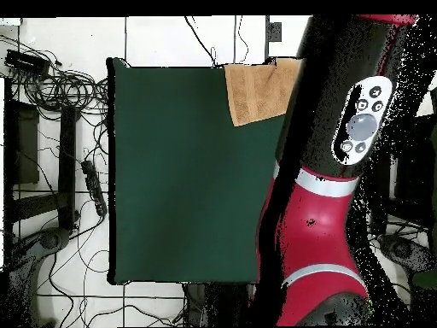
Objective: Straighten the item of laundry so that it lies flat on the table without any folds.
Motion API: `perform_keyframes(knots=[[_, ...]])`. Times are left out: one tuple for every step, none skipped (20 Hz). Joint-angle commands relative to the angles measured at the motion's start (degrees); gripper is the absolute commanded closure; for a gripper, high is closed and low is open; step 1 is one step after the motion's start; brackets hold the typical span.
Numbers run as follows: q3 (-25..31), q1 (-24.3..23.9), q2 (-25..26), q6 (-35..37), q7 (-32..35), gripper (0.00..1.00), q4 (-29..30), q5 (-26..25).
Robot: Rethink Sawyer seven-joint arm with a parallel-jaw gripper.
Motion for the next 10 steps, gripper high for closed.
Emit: perform_keyframes(knots=[[-5.41, -1.65, -0.06, -0.74, -19.95, 1.00, 3.27, 11.37], [-5.25, -0.81, -0.06, 0.18, -21.29, 1.00, 0.81, 10.15], [-4.57, 0.22, 0.06, 1.13, -23.57, 1.00, -2.38, 8.39], [-3.32, 1.18, 0.20, 2.10, -25.88, 1.00, -5.72, 6.05], [-1.44, 1.98, 0.33, 3.45, -27.99, 1.00, -9.01, 2.89], [1.46, 2.31, 0.47, 4.37, -30.25, 1.00, -11.56, -0.99], [4.36, 2.64, 0.62, 5.28, -32.52, 1.00, -14.10, -4.86], [8.42, 2.54, 0.79, 5.87, -34.87, 1.00, -16.17, -9.59], [12.31, 2.36, 0.92, 5.98, -36.83, 1.00, -17.69, -14.06], [16.45, 2.02, 1.04, 6.18, -38.86, 1.00, -18.98, -18.94]])
